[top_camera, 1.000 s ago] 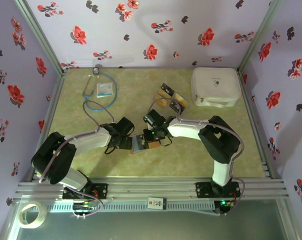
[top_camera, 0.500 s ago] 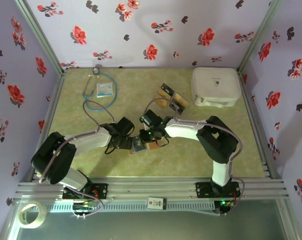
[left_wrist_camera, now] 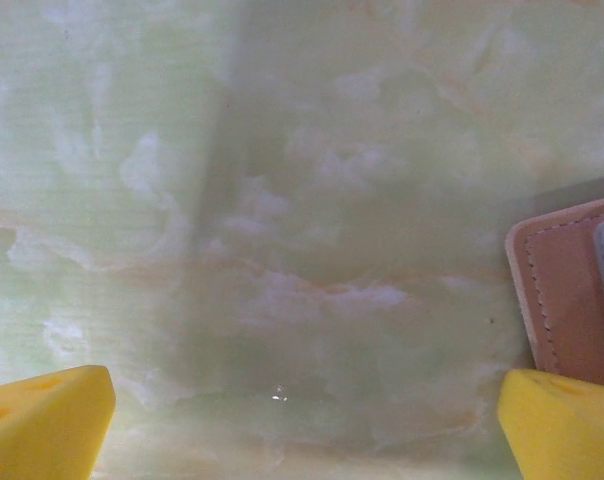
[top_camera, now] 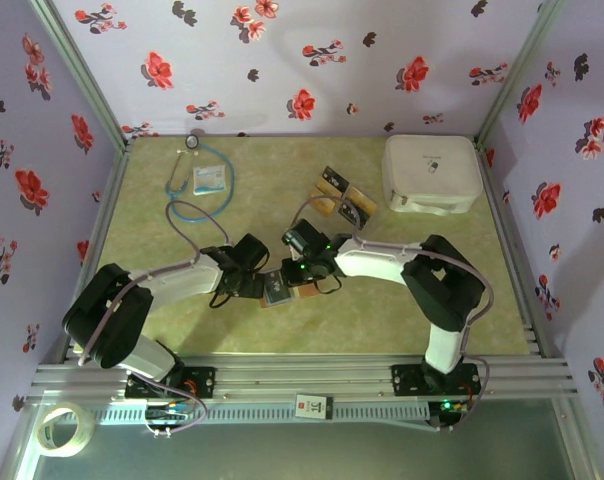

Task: Put the credit cards into the card holder
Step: Insert the credit card into the card slot.

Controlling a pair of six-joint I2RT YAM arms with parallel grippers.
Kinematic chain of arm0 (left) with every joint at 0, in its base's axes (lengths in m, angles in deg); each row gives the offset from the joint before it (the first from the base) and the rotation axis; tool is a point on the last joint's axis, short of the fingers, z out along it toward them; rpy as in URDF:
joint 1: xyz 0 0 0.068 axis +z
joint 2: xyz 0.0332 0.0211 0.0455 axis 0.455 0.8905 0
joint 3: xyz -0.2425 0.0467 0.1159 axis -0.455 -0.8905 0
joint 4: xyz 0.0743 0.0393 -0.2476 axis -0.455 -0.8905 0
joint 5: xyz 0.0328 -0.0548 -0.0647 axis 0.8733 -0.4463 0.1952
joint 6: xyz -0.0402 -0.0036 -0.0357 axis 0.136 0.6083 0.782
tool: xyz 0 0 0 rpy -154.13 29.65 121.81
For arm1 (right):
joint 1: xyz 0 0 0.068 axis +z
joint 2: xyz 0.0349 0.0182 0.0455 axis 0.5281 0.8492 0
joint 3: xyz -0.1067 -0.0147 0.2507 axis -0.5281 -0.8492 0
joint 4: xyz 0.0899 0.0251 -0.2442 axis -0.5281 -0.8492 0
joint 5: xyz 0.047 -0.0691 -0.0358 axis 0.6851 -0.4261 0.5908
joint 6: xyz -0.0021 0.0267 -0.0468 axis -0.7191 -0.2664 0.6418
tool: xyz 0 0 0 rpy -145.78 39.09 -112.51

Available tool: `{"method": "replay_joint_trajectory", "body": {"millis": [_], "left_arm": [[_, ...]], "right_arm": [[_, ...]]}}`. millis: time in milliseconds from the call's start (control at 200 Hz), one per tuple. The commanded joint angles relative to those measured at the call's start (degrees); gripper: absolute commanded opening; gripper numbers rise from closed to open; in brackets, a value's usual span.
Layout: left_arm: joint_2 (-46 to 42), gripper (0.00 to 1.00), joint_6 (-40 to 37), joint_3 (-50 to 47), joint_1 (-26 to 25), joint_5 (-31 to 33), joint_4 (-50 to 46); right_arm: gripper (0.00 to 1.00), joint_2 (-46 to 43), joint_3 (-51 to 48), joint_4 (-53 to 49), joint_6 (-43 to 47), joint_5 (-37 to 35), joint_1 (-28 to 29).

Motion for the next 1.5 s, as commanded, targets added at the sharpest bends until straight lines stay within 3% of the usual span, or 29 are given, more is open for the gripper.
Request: {"method": "replay_joint_trajectory", "body": {"millis": [0,460,1495], "left_arm": [[-0.9,1.00,-0.5,0.6,0.4,0.9,-1.4],[-4.1,1.00,2.0,-2.3,0.4,0.5,-3.2],[1.0,1.00,0.7,-1.1,0.3,-0.7,0.0]], "right_arm": [[0.15,-2.6,-2.4,0.4,0.2,-1.7,-0.4],[0.13,-1.2,-4.4,3.7,-1.3,0.7,-0.2],[0.13,3.6,-0.2,4.2,-2.9,1.9,3.4]]}}
